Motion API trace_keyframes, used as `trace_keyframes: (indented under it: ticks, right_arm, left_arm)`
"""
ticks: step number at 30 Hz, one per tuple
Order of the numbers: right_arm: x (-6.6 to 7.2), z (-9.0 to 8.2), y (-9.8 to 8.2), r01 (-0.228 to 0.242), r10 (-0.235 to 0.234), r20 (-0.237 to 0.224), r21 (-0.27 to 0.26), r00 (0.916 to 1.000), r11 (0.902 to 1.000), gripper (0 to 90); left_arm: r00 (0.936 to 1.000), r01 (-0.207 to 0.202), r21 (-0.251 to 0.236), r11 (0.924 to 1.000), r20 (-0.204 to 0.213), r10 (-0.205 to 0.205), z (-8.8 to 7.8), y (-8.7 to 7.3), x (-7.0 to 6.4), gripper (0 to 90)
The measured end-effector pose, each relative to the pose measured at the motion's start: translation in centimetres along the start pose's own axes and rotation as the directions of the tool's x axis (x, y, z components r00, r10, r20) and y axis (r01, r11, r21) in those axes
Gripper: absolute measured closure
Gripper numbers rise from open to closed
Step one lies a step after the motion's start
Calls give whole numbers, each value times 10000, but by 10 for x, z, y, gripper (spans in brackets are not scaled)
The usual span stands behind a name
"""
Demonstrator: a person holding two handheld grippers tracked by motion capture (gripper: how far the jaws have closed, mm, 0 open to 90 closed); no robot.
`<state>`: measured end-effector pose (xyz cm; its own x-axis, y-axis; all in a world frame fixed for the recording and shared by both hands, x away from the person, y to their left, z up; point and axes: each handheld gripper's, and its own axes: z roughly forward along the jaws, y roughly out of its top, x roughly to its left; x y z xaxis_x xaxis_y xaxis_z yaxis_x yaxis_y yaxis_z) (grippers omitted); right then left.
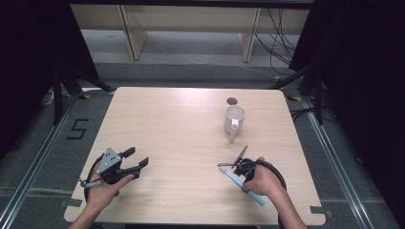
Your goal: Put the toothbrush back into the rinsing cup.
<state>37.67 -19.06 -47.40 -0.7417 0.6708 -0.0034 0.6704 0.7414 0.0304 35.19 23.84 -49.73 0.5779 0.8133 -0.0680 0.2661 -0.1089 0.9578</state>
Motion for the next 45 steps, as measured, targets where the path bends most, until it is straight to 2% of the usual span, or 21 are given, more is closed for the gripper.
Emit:
trace_keyframes:
  ticks: [1, 2, 3, 9, 10, 11, 12, 19, 21, 25, 26, 29, 30, 33, 35, 37, 38, 39, 42, 44, 45]
  right_arm:
    - [0, 0, 0, 0, 0, 0, 0, 10000, 10000, 793]
    - [4, -2, 0, -479, 479, 56, 101, 9988, 9988, 794]
    - [3, -1, -1, -250, 250, 41, -1, 9997, 9997, 793]
    - [1, -5, -2, -89, 90, 28, -257, 10000, 9996, 794]
    - [4, -8, -2, -522, 522, 8, -210, 9986, 9984, 794]
    - [4, -8, -2, -522, 522, 8, -210, 9986, 9984, 794]
    - [2, -9, -3, -234, 234, -8, -387, 9997, 9990, 794]
    - [2, -12, -3, -387, 385, -42, -561, 9992, 9977, 793]
    - [-1, -16, -3, -65, 68, 43, -829, 10000, 9965, 794]
    - [-1, -19, -6, -82, 104, 183, -1173, 9998, 9931, 794]
    - [-1, -22, -7, -500, 517, 103, -1253, 9986, 9909, 794]
    - [-2, -25, -8, -349, 363, 55, -1648, 9993, 9857, 793]
    - [1, -25, -8, -813, 802, -134, -1810, 9967, 9801, 793]
    - [-1, -26, -13, -717, 675, -260, -2298, 9974, 9706, 794]
    - [0, -26, -15, -1045, 992, -338, -2390, 9945, 9654, 794]
    - [-1, -27, -16, -942, 911, -240, -2507, 9956, 9635, 794]
    - [-1, -30, -18, -1310, 1271, -316, -2551, 9914, 9580, 794]
    - [-3, -29, -19, -1014, 981, -258, -2816, 9948, 9542, 794]
    - [-3, -32, -21, -1249, 1187, -388, -2906, 9922, 9486, 793]
    - [-4, -33, -23, -1358, 1297, -404, -3209, 9907, 9373, 793]
    - [-4, -33, -23, -1358, 1297, -404, -3209, 9907, 9373, 793]
  left_arm:
    - [10000, 0, 0, 10000, 0, 0, 0, 0, 0, 298]
    - [10000, -10, -21, 10000, -15, 10, 0, 0, 0, 298]
    - [10000, -1, -12, 10000, -17, 1, 0, 0, 0, 298]
    - [10000, 5, -2, 10000, 9, -5, 1, 0, -1, 298]
    - [10000, 20, -23, 10000, 17, -20, 1, -1, -1, 298]
    - [10000, 20, -23, 10000, 17, -20, 1, -1, -1, 298]
    - [10000, 30, -91, 10000, 31, -30, 2, -1, -1, 298]
    - [10000, 53, -32, 10000, -35, -53, 0, -2, 0, 298]
    - [9999, 103, -22, 9999, -69, -103, 0, -4, 1, 298]
    - [9999, 117, -33, 9999, -70, -117, 1, -5, 2, 299]
    - [9998, 185, -33, 9998, -111, -185, 1, -5, 3, 299]
    - [9998, 149, -65, 9999, -139, -150, 1, -4, 4, 299]
    - [9996, 230, -145, 9996, -150, -232, 1, -4, 5, 299]
    - [9995, 196, -118, 9997, -247, -199, -1, -2, 9, 299]
    - [9995, 234, -260, 9994, -223, -240, 0, -3, 10, 299]
    - [9990, 311, -160, 9994, -319, -316, -2, -3, 10, 299]
    - [9991, 270, -154, 9995, -317, -275, -2, -3, 11, 299]
    - [9991, 305, -252, 9992, -273, -312, -1, -4, 11, 299]
    - [9990, 350, -277, 9990, -280, -357, -1, -5, 11, 299]
    - [9987, 338, -169, 9993, -376, -345, -3, -4, 11, 299]
    - [9987, 338, -169, 9993, -376, -345, -3, -4, 11, 299]
